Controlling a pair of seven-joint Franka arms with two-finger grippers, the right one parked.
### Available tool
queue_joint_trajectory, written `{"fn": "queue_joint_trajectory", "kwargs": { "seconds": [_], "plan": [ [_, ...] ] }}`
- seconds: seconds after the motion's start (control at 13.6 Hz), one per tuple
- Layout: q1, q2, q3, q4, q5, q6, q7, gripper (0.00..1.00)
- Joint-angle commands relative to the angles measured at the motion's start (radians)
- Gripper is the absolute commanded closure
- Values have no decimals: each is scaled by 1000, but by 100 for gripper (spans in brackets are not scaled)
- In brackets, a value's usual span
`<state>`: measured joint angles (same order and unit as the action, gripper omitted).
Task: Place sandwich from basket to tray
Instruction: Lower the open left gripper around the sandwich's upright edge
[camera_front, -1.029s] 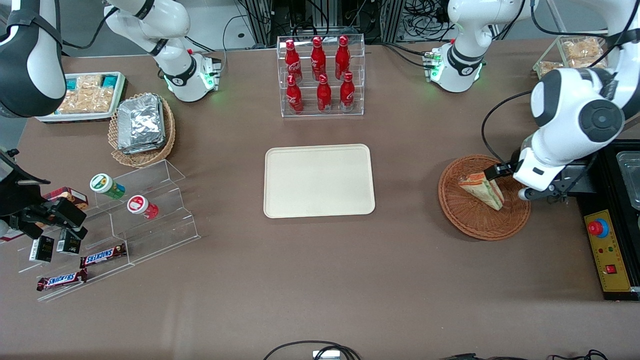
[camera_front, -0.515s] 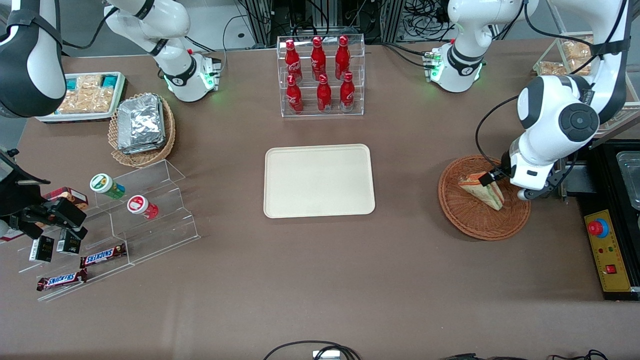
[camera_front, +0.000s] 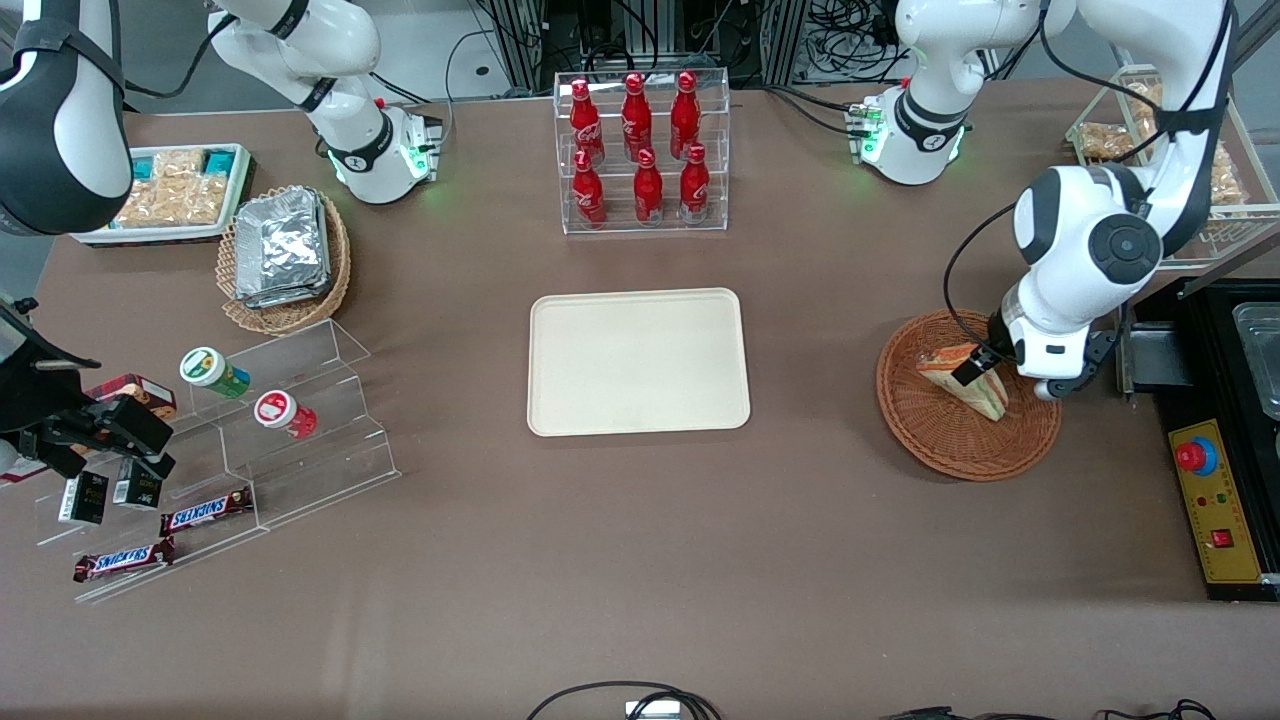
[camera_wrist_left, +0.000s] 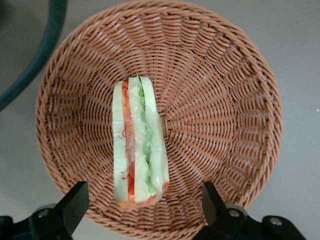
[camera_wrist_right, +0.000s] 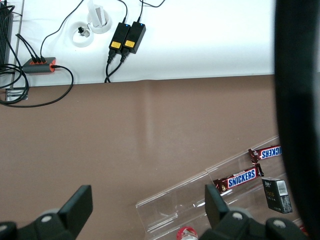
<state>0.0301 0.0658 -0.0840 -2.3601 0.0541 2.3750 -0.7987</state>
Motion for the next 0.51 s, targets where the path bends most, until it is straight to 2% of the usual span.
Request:
{"fn": "queue_joint_trajectory", "kwargs": {
  "seconds": [0.0, 0.44],
  "plan": [
    [10, 17, 3, -28, 12, 55, -33, 0],
    [25, 69, 3, -96, 12, 206, -62, 0]
  ]
}}
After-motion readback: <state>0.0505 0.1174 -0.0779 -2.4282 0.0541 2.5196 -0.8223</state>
